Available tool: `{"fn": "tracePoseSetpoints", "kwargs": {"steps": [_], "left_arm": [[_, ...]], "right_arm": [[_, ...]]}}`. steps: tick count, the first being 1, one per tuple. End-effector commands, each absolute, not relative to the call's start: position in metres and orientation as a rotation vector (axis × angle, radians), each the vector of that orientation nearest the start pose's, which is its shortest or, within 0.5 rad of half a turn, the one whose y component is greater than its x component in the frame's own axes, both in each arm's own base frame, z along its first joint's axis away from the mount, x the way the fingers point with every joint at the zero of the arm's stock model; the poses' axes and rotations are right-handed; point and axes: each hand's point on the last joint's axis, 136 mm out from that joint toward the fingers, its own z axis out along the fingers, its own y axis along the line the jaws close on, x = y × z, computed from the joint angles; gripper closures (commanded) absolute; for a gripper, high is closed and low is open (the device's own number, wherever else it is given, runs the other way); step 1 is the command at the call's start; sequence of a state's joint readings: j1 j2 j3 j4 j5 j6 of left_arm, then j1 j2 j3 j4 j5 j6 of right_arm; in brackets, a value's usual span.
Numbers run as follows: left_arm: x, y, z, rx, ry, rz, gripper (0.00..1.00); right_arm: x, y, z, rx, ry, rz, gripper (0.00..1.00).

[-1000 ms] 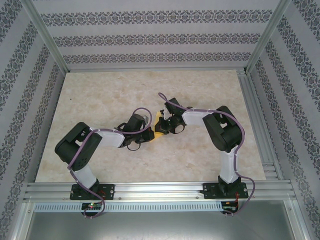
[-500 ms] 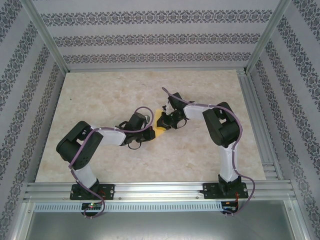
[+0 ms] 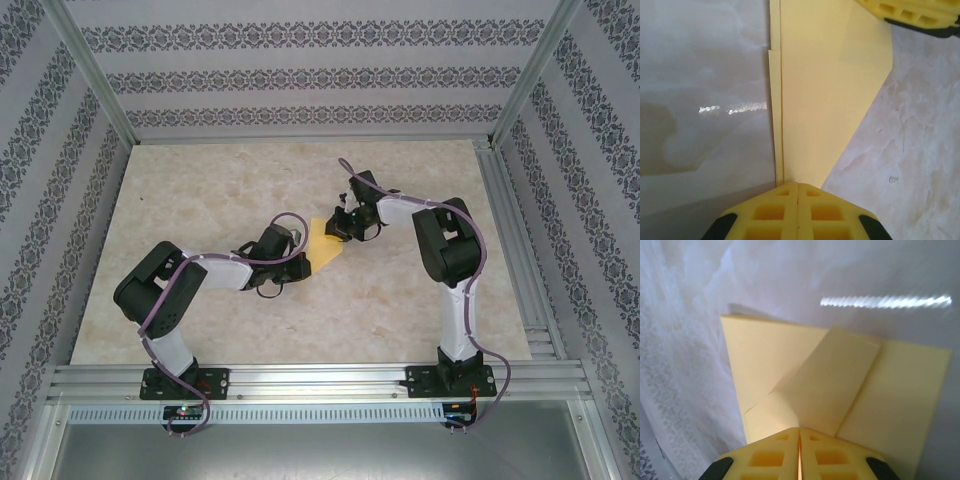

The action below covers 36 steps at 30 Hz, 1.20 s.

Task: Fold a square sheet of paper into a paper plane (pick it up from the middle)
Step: Fourth fold the wing at the center of the table.

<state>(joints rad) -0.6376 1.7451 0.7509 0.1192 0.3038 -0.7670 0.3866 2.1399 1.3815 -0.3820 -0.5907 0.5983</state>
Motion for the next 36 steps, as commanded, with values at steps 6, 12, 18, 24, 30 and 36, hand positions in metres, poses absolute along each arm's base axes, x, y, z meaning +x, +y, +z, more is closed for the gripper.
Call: {"fn": "tracePoseSetpoints", "kwargs": {"steps": [6,12,18,24,30,36], "left_arm": [[0.256,-0.263,0.002,0.004,2.832,-0.838,0.98],[0.277,-0.275,0.050,0.001,2.652,-0.937,0.88],[0.288,-0.283,0.064,-0.009,2.566,-0.999,0.84],[0.283,-0.287,0.043,-0.011,2.630,-1.010,0.87],[0.275,-0.286,0.032,0.001,2.671,-1.016,0.87],[0.277,-0.291,0.041,0.020,2.629,-1.067,0.86]], "right_arm": [[0.404,0.257,-0.005,0.117,2.844,0.960,0.90],[0.364,0.275,0.011,0.141,2.826,1.035,0.90],[0.330,0.295,0.019,0.148,2.817,1.083,0.90],[0.328,0.302,0.017,0.129,2.809,1.121,0.89],[0.333,0.314,0.035,0.025,2.748,1.203,0.87],[0.332,0.314,0.031,0.002,2.770,1.185,0.87]]}}
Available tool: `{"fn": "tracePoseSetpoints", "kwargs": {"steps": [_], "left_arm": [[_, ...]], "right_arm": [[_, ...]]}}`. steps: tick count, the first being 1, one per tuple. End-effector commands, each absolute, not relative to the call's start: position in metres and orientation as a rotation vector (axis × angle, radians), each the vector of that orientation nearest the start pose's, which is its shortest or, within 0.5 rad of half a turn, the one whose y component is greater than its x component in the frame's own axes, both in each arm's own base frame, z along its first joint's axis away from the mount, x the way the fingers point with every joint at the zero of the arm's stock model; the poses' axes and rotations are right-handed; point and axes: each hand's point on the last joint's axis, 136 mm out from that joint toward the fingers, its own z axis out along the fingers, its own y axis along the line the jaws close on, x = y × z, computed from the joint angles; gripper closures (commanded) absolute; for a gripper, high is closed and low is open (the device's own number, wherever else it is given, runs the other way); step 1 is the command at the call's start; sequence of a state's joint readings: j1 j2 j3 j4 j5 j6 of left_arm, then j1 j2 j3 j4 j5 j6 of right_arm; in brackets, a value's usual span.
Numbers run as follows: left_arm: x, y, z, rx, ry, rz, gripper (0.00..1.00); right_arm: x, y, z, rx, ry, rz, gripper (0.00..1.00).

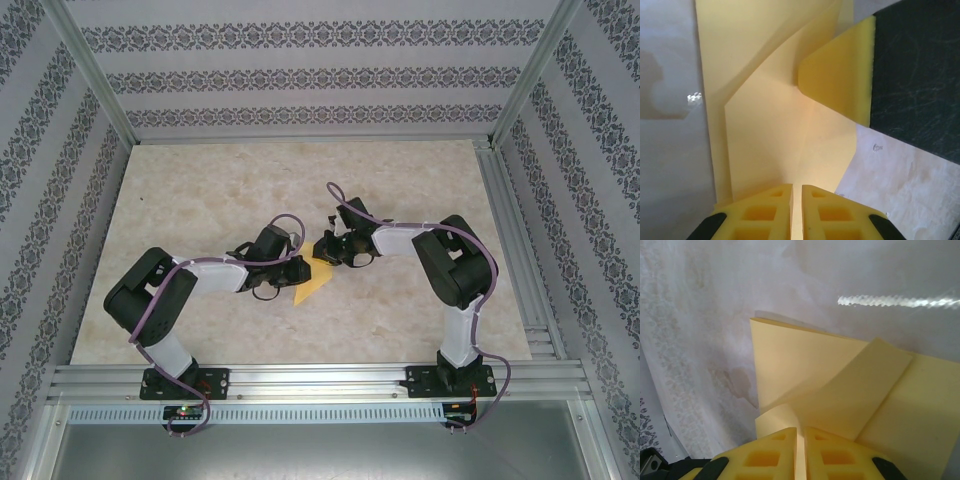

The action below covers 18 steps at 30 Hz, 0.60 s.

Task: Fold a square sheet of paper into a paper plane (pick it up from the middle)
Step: Fourth fold the wing at the center of the table.

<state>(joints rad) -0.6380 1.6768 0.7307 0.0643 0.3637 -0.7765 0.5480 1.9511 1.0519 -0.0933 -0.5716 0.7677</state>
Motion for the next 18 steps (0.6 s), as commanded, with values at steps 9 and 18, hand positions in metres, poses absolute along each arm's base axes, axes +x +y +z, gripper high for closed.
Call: {"fn": "tracePoseSetpoints", "kwargs": {"steps": [9,18], "left_arm": [[0.275,-0.284,0.026,-0.003,2.680,-0.997,0.85],[0.266,-0.259,0.001,-0.112,2.760,-0.842,0.94]], "right_arm": [[0.332,0.316,0.021,-0.005,2.796,1.180,0.87],[0.336,0.303,0.044,-0.053,2.734,1.158,0.85]]}}
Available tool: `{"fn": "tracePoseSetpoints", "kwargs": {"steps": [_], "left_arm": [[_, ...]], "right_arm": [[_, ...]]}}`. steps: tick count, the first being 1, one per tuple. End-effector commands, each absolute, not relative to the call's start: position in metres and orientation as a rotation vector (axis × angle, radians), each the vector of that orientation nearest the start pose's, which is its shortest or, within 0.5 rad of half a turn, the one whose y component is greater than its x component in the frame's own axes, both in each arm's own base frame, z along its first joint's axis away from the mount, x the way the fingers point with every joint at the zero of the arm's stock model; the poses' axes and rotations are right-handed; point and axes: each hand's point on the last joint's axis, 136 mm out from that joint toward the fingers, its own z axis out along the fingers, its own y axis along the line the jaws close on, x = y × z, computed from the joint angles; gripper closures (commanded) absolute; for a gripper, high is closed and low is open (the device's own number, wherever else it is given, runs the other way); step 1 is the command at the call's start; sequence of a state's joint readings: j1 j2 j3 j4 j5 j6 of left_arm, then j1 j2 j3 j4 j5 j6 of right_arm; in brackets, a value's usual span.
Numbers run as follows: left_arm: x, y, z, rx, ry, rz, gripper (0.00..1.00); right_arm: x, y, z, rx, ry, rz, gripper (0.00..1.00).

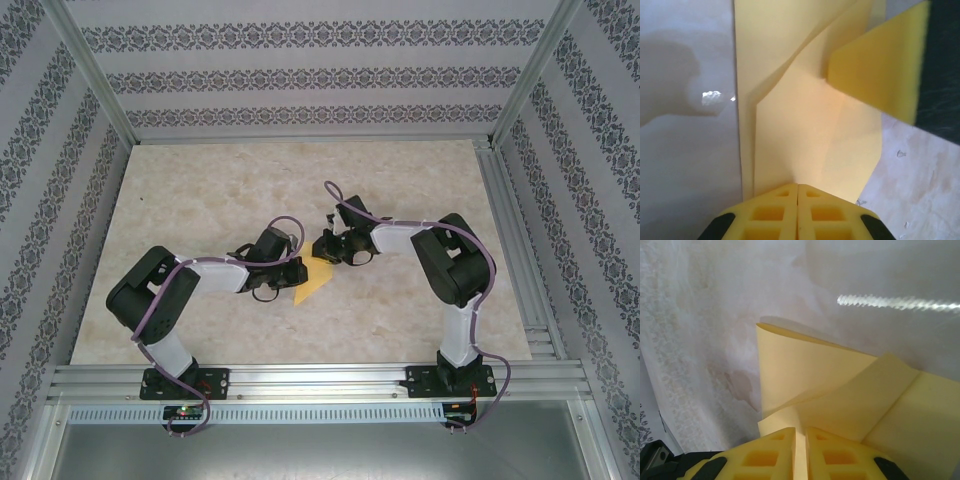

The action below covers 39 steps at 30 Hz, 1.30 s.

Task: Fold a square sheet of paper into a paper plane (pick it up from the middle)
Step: Fourth fold the wing at the center of the table.

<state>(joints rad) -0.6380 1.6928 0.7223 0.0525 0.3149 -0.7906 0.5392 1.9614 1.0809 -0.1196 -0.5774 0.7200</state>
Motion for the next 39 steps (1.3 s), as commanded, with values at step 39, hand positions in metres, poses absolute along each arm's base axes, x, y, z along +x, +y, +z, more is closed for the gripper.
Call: {"fn": "tracePoseSetpoints", "kwargs": {"steps": [39], "left_arm": [[0.277,-0.260,0.056,-0.100,2.648,-0.879,0.73]], "right_arm": [[0.385,0.253,0.076,0.056,2.642,0.965,0.72]]}}
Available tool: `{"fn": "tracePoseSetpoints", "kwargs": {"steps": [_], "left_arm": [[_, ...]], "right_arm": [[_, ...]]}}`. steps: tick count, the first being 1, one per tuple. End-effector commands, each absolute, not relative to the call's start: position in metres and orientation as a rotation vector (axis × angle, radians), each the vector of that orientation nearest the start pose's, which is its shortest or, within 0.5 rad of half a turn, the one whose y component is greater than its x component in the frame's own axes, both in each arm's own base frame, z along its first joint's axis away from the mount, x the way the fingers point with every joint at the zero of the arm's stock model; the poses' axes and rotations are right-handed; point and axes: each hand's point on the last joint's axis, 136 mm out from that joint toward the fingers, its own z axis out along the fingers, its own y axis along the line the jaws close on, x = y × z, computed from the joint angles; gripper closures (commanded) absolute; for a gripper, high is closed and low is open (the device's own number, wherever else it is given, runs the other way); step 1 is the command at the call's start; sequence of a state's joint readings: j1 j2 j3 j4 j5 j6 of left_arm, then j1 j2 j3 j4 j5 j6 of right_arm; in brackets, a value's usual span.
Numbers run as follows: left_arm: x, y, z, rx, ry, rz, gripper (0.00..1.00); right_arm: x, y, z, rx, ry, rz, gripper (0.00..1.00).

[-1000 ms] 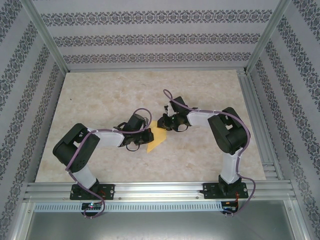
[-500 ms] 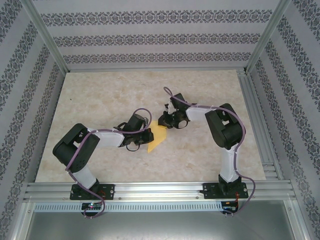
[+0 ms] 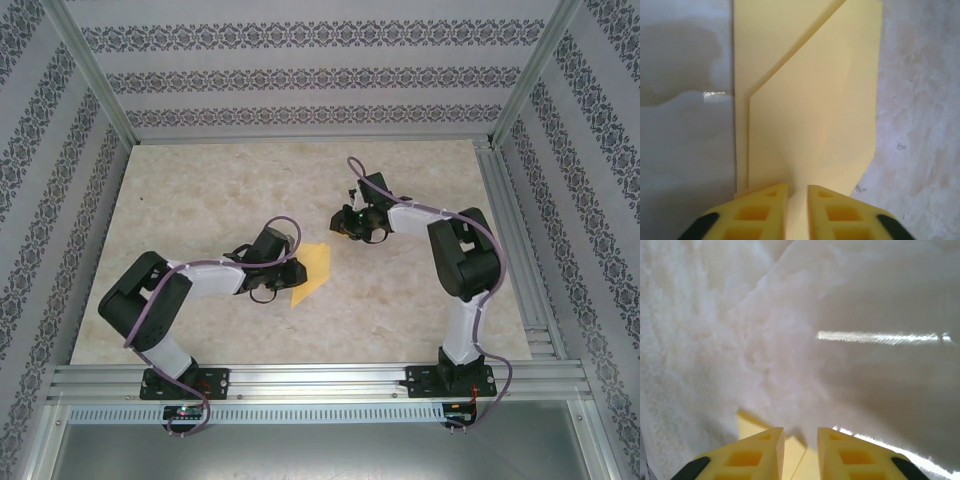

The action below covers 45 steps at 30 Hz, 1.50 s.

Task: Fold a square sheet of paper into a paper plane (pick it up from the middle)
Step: Fourth fold the wing at the center of the table, then pick up the paper from the center of the table.

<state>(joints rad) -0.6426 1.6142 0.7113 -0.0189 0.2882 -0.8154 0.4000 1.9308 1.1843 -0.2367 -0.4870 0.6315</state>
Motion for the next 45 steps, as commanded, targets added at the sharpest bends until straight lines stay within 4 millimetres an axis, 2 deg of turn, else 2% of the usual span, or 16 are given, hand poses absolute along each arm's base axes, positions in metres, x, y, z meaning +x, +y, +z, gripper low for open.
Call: {"fn": "tracePoseSetpoints", "kwargs": {"steps": [1,5,8,12,16,21,26,30,32,34,38,41,45], "left_arm": [[0.279,-0.255,0.060,-0.121,2.635,-0.854,0.70],[0.281,-0.235,0.059,-0.182,2.624,-0.767,0.61],[0.278,-0.230,0.053,-0.197,2.642,-0.765,0.57],[0.275,-0.229,0.047,-0.203,2.663,-0.795,0.56],[0.275,-0.226,0.038,-0.226,2.687,-0.791,0.59],[0.276,-0.224,0.034,-0.254,2.689,-0.815,0.60],[0.276,-0.221,0.032,-0.279,2.687,-0.839,0.58],[0.277,-0.220,0.034,-0.301,2.673,-0.881,0.56],[0.277,-0.219,0.035,-0.306,2.673,-0.895,0.55],[0.277,-0.218,0.039,-0.312,2.664,-0.918,0.53],[0.278,-0.212,0.047,-0.331,2.635,-0.985,0.46],[0.279,-0.209,0.061,-0.330,2.589,-1.059,0.34],[0.284,-0.213,0.097,-0.281,2.475,-1.193,0.19]], "right_arm": [[0.376,0.252,0.074,0.048,2.652,0.953,0.70],[0.352,0.257,0.067,-0.001,2.686,0.931,0.61],[0.337,0.270,0.058,-0.051,2.722,0.950,0.57],[0.322,0.290,0.050,-0.097,2.750,1.036,0.56],[0.317,0.308,0.046,-0.111,2.753,1.107,0.56],[0.317,0.316,0.036,-0.100,2.781,1.109,0.58],[0.316,0.327,0.035,-0.109,2.767,1.182,0.63],[0.318,0.342,0.040,-0.092,2.704,1.331,0.71],[0.320,0.345,0.038,-0.083,2.695,1.363,0.75],[0.322,0.346,0.038,-0.080,2.685,1.369,0.82],[0.329,0.348,0.057,-0.098,2.612,1.406,0.96],[0.334,0.347,0.085,-0.117,2.526,1.469,0.97],[0.338,0.341,0.126,-0.129,2.418,1.575,0.96]]}}
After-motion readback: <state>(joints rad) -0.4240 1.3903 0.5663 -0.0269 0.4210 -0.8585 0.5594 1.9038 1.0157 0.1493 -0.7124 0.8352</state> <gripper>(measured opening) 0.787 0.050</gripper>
